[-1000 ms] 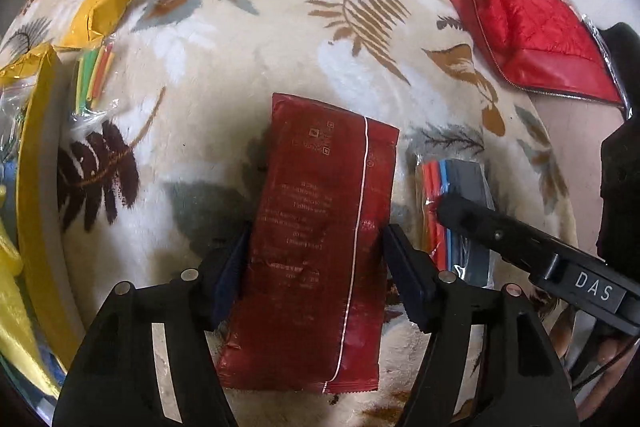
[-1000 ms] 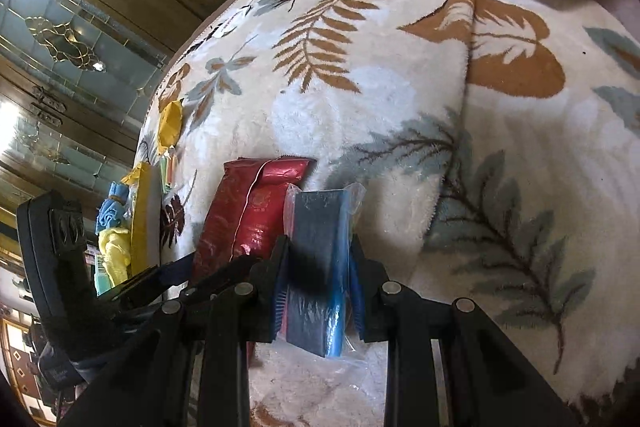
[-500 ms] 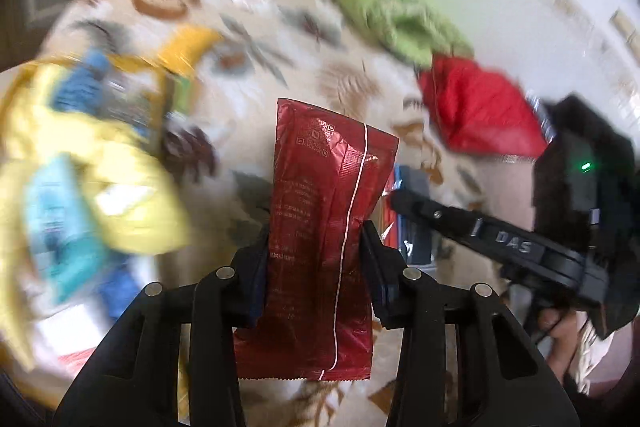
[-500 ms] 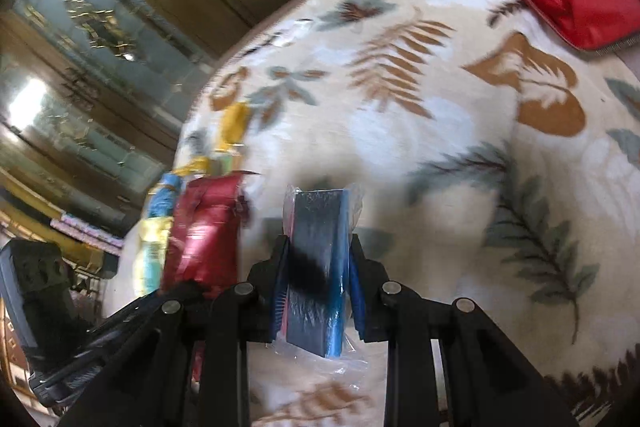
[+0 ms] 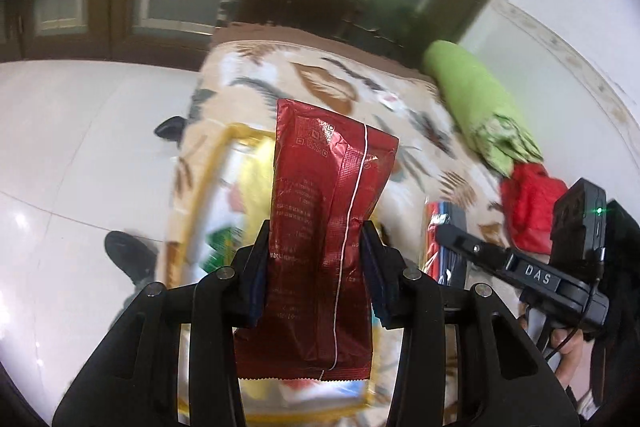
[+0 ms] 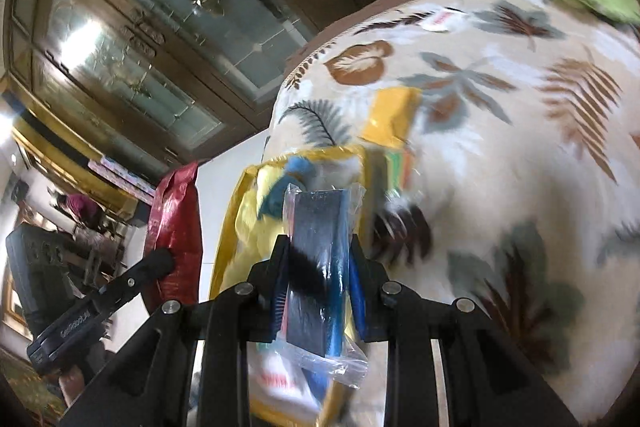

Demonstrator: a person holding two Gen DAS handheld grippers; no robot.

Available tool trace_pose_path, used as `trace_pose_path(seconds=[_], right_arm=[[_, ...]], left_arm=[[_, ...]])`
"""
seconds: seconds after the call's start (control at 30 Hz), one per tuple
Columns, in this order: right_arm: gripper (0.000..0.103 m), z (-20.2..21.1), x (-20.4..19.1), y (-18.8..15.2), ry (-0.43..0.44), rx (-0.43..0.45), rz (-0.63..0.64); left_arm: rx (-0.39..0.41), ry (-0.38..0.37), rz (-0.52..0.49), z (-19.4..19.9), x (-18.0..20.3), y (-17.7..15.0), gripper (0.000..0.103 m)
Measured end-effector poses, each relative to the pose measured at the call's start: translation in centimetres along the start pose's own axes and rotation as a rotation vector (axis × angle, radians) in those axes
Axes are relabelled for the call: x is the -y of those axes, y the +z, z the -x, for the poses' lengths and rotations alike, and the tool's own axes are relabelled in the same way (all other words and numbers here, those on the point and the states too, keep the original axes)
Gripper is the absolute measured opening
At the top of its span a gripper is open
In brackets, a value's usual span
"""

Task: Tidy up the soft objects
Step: 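Place red pouch and pencil case into the clear bag and release both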

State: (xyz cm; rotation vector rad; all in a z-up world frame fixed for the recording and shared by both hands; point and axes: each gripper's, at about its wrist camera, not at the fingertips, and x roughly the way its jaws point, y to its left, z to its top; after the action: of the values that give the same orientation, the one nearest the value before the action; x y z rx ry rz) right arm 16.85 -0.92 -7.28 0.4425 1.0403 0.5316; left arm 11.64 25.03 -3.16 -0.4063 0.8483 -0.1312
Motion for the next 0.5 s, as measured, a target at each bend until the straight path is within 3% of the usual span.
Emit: trace_pose_path(seconds=[0.13, 0.23, 0.5], right_arm=[[0.026, -3.7, -0.7, 2.3, -0.021, -0.028, 0.007], [0.026, -6.1, -0.5, 3.4, -0.045, -0.054, 0.002], [0.026, -9.3, 0.0, 3.7, -0.08, -0.113, -0.001]], left_arm=[[-0.029, 0.029, 0.03, -2.2, -2.7, 1.4, 0.041], [-0.052, 0.009, 0.059, -3.2, -4.3, 1.9, 0.041], [-0.139, 0.034, 0.081, -6.9, -4.8, 2.1, 0.041]])
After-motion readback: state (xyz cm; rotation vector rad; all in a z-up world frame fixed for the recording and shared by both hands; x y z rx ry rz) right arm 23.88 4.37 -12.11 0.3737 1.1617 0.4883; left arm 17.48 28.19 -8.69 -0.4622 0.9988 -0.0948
